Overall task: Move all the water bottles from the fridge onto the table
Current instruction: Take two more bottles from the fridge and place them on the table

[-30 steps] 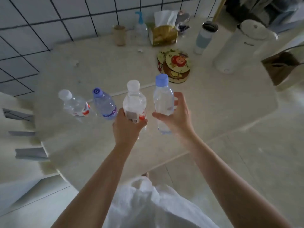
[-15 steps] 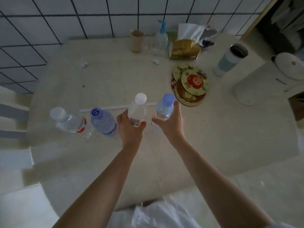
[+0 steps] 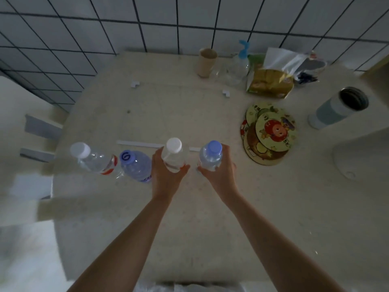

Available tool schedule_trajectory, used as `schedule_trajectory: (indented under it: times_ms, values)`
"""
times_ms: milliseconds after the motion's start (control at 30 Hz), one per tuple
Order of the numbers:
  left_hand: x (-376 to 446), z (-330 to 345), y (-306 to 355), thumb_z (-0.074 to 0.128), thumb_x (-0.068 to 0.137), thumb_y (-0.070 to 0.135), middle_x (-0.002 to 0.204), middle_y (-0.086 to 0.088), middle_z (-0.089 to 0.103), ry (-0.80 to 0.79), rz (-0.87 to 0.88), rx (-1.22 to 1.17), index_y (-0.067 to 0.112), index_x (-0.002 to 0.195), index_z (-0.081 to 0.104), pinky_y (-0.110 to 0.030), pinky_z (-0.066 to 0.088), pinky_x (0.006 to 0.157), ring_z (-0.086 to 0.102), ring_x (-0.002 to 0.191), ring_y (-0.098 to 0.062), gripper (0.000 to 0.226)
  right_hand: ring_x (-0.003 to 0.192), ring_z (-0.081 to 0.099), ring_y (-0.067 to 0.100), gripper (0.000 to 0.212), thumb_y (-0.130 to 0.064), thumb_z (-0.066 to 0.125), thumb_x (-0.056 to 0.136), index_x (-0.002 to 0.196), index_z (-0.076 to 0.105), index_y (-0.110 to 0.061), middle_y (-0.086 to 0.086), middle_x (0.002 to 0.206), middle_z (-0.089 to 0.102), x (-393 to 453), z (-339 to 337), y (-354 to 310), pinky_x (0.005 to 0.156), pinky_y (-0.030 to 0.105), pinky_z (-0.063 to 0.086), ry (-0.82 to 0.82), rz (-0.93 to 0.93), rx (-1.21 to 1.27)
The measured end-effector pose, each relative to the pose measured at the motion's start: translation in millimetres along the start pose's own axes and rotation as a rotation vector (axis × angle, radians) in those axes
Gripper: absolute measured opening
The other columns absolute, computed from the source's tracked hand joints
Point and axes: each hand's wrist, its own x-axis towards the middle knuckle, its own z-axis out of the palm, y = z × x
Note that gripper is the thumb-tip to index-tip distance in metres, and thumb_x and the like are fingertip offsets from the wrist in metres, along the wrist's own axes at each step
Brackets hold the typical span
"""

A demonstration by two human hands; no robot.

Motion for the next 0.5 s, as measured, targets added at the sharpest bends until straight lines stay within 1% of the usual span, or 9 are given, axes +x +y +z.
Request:
schedule_trajectory:
  times_ms: [67,133,200,267,333,400,433,500]
  values:
    - [-0.2,0.3,2.0,0.09,0.06,0.016,0.116,-0.016,0.061,0.01,-0.016,0.001,0.002,0.126,0.047,-0.031,0.045,0.091,0.06,0.106,-0.029,0.081,0.078,0.06,0.017,0.068,-0.016,0.086,0.061,0.114,0.045,-0.02,-0.008,0.091,0.062,-0.2,-2.8,2.9,0.064,0.028,0.044,-0.011,-0.012,-0.005]
    - [-2.0,2.6,3.8,0.089,0.061,0.016,0.115,-0.014,0.061,0.02,-0.05,-0.01,0.003,0.126,0.047,-0.033,0.046,0.091,0.06,0.105,-0.027,0.078,0.082,0.061,0.017,0.069,-0.017,0.085,0.062,0.116,0.043,-0.021,-0.007,0.095,0.062,0.0,-3.9,4.2,0.067,0.029,0.046,-0.04,-0.02,0.001]
    - [-6.5,5.6,5.6,0.088,0.064,0.017,0.114,-0.01,0.059,0.021,-0.097,-0.038,0.005,0.124,0.045,-0.029,0.044,0.09,0.059,0.106,-0.027,0.075,0.087,0.061,0.018,0.071,-0.018,0.085,0.064,0.12,0.041,-0.02,-0.006,0.101,0.062,0.9,-3.0,5.5,0.072,0.031,0.049,-0.067,-0.026,0.003]
    - [-12.7,8.3,1.5,0.086,0.068,0.018,0.114,-0.005,0.056,0.006,-0.14,-0.052,0.006,0.126,0.043,-0.025,0.038,0.09,0.056,0.108,-0.025,0.073,0.09,0.06,0.018,0.072,-0.021,0.085,0.066,0.123,0.04,-0.02,-0.007,0.104,0.06,0.6,-2.6,5.8,0.076,0.034,0.051,-0.08,-0.019,-0.003]
    - [-19.5,9.2,-3.6,0.083,0.073,0.016,0.116,-0.002,0.053,-0.02,-0.155,-0.043,0.006,0.13,0.042,-0.025,0.036,0.091,0.053,0.112,-0.023,0.07,0.093,0.057,0.015,0.072,-0.023,0.083,0.07,0.126,0.038,-0.019,-0.009,0.107,0.055,-1.0,-3.4,6.7,0.079,0.032,0.049,-0.099,0.008,-0.003]
    - [-26.1,7.9,-7.8,0.079,0.077,0.012,0.126,-0.004,0.054,-0.025,-0.171,-0.049,0.008,0.135,0.041,-0.031,0.043,0.095,0.052,0.118,-0.021,0.069,0.1,0.054,0.013,0.071,-0.023,0.08,0.074,0.129,0.037,-0.015,-0.008,0.113,0.052,-3.8,-4.6,12.0,0.085,0.031,0.046,-0.12,0.063,0.001]
    - [-29.9,6.1,-9.8,0.076,0.079,0.01,0.13,-0.006,0.054,-0.014,-0.187,-0.054,0.008,0.136,0.04,-0.033,0.046,0.096,0.052,0.119,-0.022,0.068,0.104,0.055,0.015,0.069,-0.023,0.078,0.076,0.13,0.037,-0.013,-0.005,0.117,0.053,-6.1,-5.2,16.2,0.088,0.033,0.047,-0.132,0.106,0.006]
    - [-40.3,-1.1,-9.2,0.071,0.081,0.003,0.129,-0.008,0.054,0.012,-0.24,-0.075,0.008,0.138,0.039,-0.022,0.045,0.088,0.055,0.115,-0.023,0.066,0.11,0.059,0.022,0.061,-0.025,0.074,0.08,0.128,0.039,-0.009,0.006,0.124,0.058,-12.5,-7.2,25.5,0.092,0.037,0.048,-0.143,0.206,-0.013]
